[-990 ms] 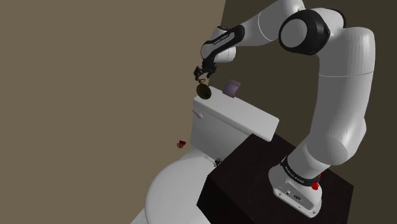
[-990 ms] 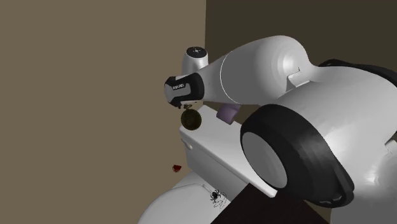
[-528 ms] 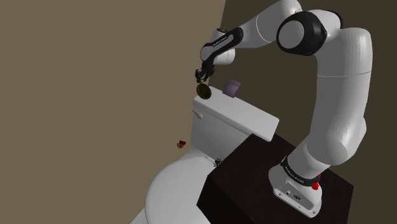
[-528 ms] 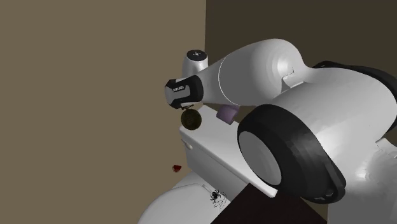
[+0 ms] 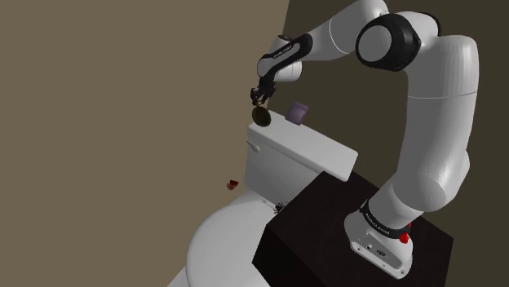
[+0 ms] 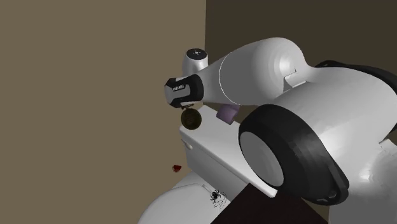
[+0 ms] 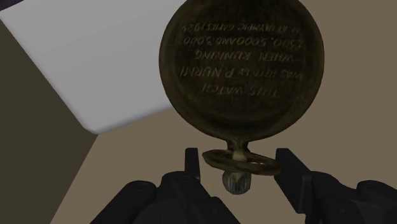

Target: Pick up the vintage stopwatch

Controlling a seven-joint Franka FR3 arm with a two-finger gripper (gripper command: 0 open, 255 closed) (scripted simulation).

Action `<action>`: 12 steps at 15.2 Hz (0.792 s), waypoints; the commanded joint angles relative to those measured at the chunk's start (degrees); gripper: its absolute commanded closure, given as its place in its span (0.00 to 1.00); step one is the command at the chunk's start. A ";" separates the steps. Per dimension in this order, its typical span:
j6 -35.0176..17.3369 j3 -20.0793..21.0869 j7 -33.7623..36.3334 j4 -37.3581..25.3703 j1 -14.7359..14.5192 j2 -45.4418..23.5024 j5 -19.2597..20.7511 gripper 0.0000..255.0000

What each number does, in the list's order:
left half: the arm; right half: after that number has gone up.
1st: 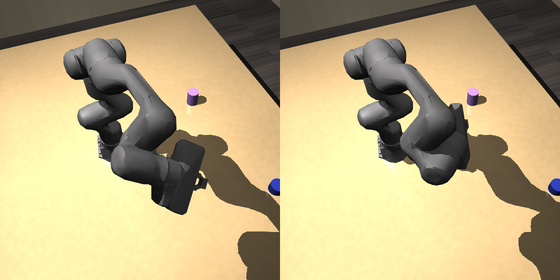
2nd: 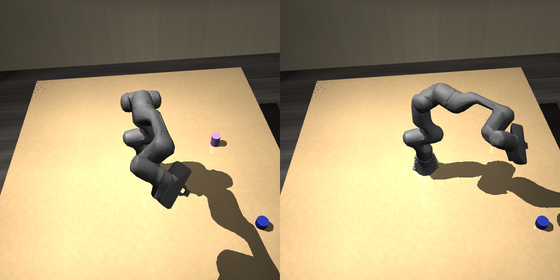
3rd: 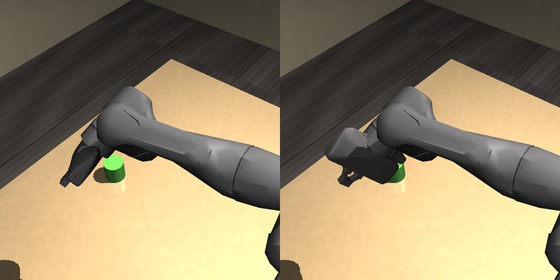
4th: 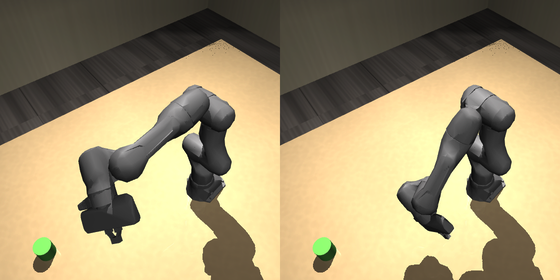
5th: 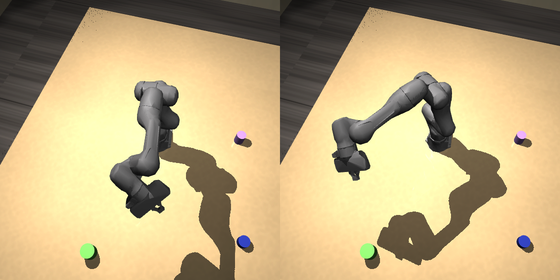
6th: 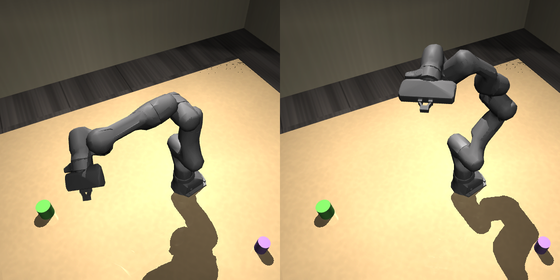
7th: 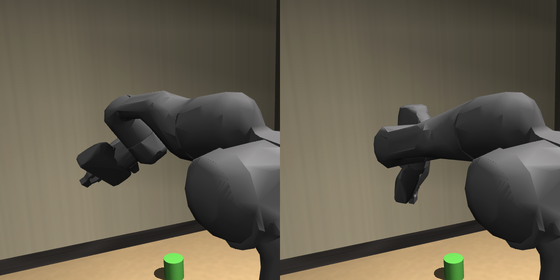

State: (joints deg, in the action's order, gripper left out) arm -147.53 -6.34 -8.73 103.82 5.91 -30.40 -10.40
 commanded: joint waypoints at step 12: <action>7.46 -1.10 1.46 -1.81 -0.71 5.74 1.64 1.00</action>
State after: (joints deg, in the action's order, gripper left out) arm -140.67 -7.36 -7.43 102.18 5.28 -25.16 -8.90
